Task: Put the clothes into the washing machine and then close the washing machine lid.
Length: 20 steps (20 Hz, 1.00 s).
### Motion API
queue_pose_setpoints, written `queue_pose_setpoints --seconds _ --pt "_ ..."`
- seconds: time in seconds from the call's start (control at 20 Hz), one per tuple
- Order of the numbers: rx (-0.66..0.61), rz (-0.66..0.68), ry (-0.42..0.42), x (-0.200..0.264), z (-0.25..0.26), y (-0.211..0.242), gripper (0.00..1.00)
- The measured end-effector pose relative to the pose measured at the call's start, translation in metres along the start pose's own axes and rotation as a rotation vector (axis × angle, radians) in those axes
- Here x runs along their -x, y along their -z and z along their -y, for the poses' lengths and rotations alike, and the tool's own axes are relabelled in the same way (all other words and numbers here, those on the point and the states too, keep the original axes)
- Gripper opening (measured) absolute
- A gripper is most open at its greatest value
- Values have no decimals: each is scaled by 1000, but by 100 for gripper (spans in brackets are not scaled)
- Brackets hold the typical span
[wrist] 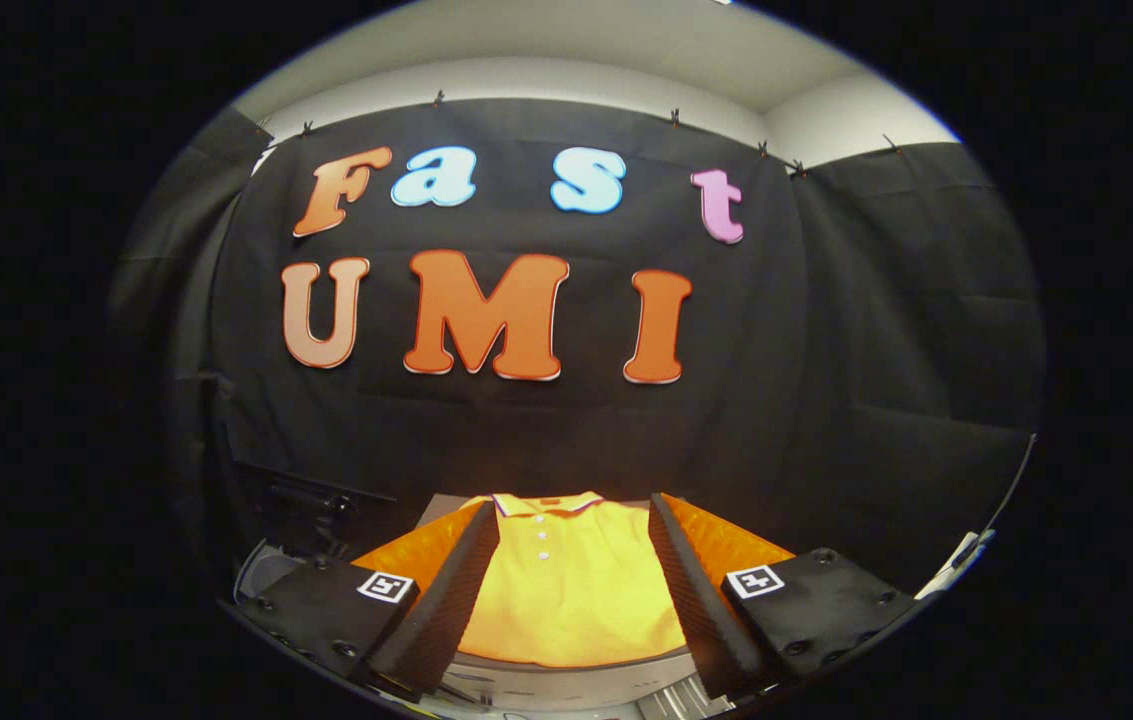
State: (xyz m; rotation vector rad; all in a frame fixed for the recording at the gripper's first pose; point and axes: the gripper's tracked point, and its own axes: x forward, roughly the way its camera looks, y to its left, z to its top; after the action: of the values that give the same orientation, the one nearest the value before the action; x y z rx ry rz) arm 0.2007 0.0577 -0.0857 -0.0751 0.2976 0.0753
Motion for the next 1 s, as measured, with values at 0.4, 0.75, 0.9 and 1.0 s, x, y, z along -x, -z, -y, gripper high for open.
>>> queue_pose_setpoints --seconds 0.4,0.75,0.9,1.0 --pt "26 -290 -29 -97 -5 90 98" --pt "-44 -366 -87 -117 -8 126 99" --pt "-159 -386 -113 -117 -4 128 98" --pt "-92 -378 -140 -114 -3 130 95"
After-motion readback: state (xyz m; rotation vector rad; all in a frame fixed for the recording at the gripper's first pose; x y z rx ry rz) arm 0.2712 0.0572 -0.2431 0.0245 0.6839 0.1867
